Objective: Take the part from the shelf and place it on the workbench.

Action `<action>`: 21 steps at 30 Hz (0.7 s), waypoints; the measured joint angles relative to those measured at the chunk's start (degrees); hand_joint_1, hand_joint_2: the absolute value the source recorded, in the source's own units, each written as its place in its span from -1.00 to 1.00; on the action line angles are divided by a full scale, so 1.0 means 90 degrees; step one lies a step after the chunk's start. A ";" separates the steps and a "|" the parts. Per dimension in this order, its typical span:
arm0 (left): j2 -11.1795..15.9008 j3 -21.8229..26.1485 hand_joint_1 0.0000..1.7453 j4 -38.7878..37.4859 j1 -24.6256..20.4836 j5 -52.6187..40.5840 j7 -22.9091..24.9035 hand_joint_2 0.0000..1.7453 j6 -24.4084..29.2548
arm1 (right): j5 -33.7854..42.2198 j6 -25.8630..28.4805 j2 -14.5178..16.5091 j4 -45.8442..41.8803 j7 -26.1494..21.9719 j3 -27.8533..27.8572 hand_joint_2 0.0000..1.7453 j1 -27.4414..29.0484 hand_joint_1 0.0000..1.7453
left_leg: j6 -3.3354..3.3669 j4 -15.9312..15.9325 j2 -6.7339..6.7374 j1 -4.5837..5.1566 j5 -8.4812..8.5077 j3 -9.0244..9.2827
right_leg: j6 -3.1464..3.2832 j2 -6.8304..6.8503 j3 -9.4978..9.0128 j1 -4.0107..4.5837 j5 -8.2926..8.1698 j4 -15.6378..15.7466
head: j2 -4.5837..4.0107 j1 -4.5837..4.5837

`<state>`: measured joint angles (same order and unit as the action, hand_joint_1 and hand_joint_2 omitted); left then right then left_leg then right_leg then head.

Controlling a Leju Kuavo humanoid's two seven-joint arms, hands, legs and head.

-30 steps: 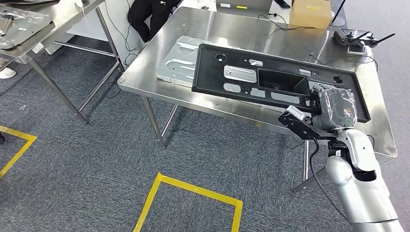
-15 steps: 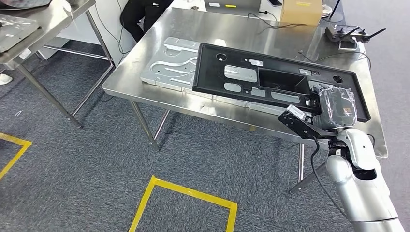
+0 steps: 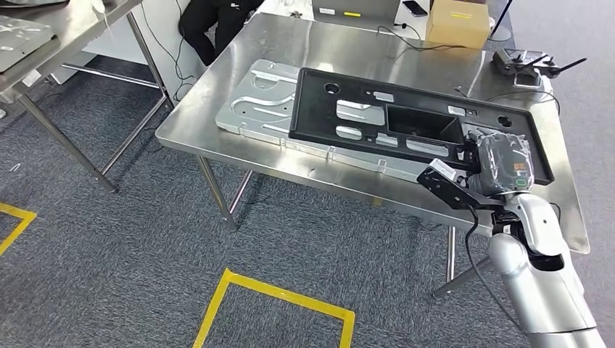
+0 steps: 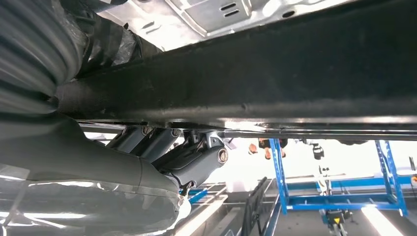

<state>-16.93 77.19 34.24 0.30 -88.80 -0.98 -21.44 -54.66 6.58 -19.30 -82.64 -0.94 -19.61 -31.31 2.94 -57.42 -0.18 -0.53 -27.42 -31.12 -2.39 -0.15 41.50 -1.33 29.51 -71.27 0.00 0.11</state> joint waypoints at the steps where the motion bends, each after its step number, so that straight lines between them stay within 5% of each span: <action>1: -0.0002 0.0001 -1.00 -0.0006 0.0002 0.0000 0.0000 1.00 -0.0001 | 0.0000 0.0000 0.0000 0.0001 0.0000 0.0000 1.00 -0.0005 1.00 | -0.0026 -0.0016 -0.0003 -0.0005 -0.0052 0.0046 | -0.0004 0.0021 -0.0175 -0.0015 -0.0276 0.0445 | 0.0000 0.0000; 3: -0.0002 0.0008 -1.00 -0.0011 -0.0004 0.0000 0.0000 1.00 -0.0002 | 0.0002 -0.0001 0.0000 0.0005 -0.0002 -0.0004 1.00 -0.0027 1.00 | -0.0107 -0.0062 -0.0008 0.0012 -0.0152 0.0087 | 0.0032 0.0056 -0.0474 0.0005 -0.0540 0.1120 | 0.0000 -0.0002; 8: 0.0003 0.0024 -1.00 -0.0014 -0.0026 -0.0010 -0.0001 1.00 0.0001 | 0.0005 -0.0005 -0.0001 -0.0002 0.0001 -0.0020 1.00 -0.0038 1.00 | -0.0283 -0.0175 0.0015 0.0027 -0.0348 0.0115 | 0.0248 0.0020 -0.0634 0.0008 -0.0436 0.1320 | 0.0000 -0.0014; 11: 0.0005 0.0042 -1.00 -0.0016 -0.0034 -0.0037 -0.0007 1.00 0.0001 | 0.0005 -0.0010 0.0001 -0.0006 -0.0005 -0.0027 1.00 -0.0061 1.00 | -0.0358 -0.1256 0.0016 0.0000 -0.0840 -0.0445 | 0.0360 0.0026 -0.0744 0.0003 -0.0365 0.1348 | 0.0000 -0.0033; 13: 0.0006 0.0054 -1.00 -0.0019 -0.0031 -0.0063 -0.0010 1.00 0.0000 | 0.0005 -0.0027 0.0002 0.0001 -0.0007 -0.0044 1.00 -0.0059 1.00 | -0.0376 -0.1911 0.0016 -0.0011 -0.0956 -0.0910 | 0.0380 0.0019 -0.0800 0.0020 -0.0309 0.1346 | 0.0000 -0.0036; 15: 0.0006 0.0060 -1.00 -0.0027 -0.0027 -0.0082 -0.0015 1.00 0.0001 | 0.0005 -0.0046 0.0003 0.0014 -0.0008 -0.0058 1.00 -0.0061 1.00 | -0.0356 -0.1616 0.0016 -0.0011 -0.0518 -0.0929 | 0.0364 0.0006 -0.0895 0.0025 -0.0238 0.1344 | 0.0000 -0.0036; 17: 0.0008 0.0063 -1.00 -0.0032 -0.0027 -0.0100 -0.0029 1.00 0.0002 | 0.0008 -0.0069 0.0005 0.0034 -0.0009 -0.0063 1.00 -0.0080 1.00 | -0.0302 -0.0758 0.0010 0.0005 0.0057 -0.0639 | 0.0325 -0.0002 -0.1002 0.0035 -0.0153 0.1341 | 0.0000 -0.0035; 19: 0.0010 0.0066 -1.00 -0.0035 -0.0030 -0.0116 -0.0044 1.00 0.0003 | 0.0008 -0.0120 0.0009 0.0074 -0.0005 -0.0081 1.00 -0.0120 1.00 | -0.0246 -0.0261 0.0002 0.0034 0.0246 -0.0451 | 0.0266 -0.0010 -0.1038 0.0053 -0.0102 0.1340 | 0.0000 -0.0032; 21: 0.0010 0.0069 -1.00 -0.0036 -0.0033 -0.0121 -0.0053 1.00 -0.0002 | -0.0028 -0.0193 0.0013 0.0141 0.0014 -0.0116 1.00 -0.0160 1.00 | -0.0199 -0.0179 -0.0005 0.0046 0.0217 -0.0415 | 0.0199 -0.0013 -0.1049 0.0064 -0.0090 0.1370 | 0.0000 -0.0032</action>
<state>-16.85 77.81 33.92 0.01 -89.89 -1.46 -21.46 -54.91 4.84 -19.19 -81.37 -0.81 -20.65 -32.76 1.14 -59.03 -0.23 -0.12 -25.47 -34.85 -0.60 -0.27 32.06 -0.76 28.70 -58.94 0.00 -0.18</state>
